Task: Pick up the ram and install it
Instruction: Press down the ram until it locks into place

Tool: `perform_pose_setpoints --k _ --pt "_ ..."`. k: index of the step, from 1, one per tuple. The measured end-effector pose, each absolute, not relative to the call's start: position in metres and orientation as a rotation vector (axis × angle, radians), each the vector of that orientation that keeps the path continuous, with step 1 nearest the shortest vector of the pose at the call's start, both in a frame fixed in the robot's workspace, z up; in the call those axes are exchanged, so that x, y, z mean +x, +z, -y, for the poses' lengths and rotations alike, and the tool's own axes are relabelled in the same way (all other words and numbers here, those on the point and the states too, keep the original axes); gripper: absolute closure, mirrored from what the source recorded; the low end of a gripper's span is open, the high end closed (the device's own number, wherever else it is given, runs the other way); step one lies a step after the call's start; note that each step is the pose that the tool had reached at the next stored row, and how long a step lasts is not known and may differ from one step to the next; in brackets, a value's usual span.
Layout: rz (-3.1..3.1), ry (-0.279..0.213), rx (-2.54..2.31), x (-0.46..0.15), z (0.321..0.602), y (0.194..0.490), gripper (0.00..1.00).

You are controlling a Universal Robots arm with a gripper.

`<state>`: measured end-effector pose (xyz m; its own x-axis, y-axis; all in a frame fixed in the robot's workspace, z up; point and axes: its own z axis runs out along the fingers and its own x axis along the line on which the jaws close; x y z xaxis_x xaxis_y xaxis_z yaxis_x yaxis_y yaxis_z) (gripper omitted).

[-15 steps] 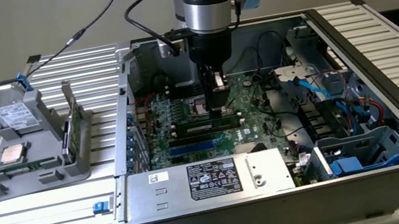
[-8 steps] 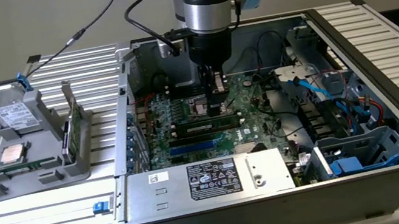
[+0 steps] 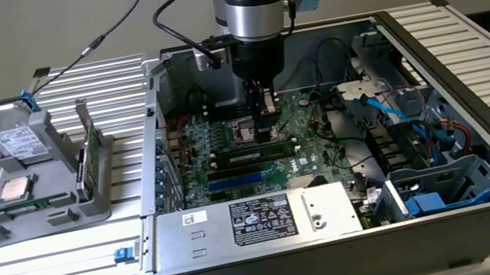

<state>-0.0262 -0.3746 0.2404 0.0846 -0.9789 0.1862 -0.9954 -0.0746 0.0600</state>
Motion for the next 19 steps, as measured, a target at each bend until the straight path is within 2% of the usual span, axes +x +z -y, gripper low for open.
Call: perform_pose_setpoints --k 19 --pt "2.012 0.144 2.180 -0.006 0.378 0.236 0.90"
